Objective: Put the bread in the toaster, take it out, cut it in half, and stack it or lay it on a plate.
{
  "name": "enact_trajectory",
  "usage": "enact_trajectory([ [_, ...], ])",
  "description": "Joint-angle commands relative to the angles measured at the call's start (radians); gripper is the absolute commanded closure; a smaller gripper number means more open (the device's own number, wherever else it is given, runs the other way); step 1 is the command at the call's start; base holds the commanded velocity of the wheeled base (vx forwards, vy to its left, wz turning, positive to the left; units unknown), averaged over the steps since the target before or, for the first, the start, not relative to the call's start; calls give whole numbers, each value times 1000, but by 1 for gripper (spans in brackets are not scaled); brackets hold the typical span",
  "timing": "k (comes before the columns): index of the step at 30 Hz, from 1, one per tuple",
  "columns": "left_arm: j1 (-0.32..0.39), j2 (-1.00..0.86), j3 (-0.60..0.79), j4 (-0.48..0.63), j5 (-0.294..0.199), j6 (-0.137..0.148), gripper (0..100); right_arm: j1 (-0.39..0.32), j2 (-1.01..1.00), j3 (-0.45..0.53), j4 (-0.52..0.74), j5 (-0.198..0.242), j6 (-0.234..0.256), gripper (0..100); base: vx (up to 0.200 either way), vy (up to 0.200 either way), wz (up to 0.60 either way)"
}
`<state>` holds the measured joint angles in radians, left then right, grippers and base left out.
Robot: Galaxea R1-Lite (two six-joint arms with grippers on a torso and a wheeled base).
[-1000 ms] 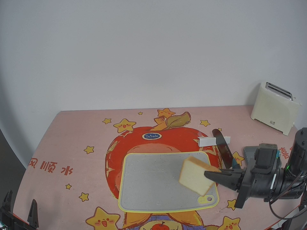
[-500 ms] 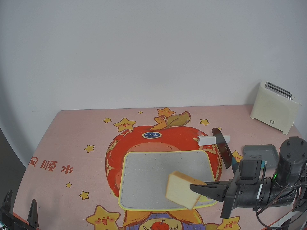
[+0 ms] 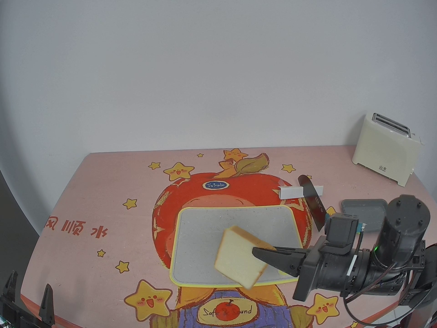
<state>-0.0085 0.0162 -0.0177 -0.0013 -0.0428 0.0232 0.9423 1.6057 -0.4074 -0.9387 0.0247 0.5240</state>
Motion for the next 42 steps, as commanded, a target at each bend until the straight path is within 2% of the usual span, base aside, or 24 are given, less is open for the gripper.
enact_trajectory([
  [1,1,-9,18,0,0,0,0,0,75,-5,-31,-19,2,100,0,0,0],
  [8,-1,-9,18,0,0,0,0,-5,137,-39,-60,-51,77,100,0,0,0],
  [42,1,-9,18,0,0,0,0,-31,168,-47,-60,-58,77,100,0,0,0],
])
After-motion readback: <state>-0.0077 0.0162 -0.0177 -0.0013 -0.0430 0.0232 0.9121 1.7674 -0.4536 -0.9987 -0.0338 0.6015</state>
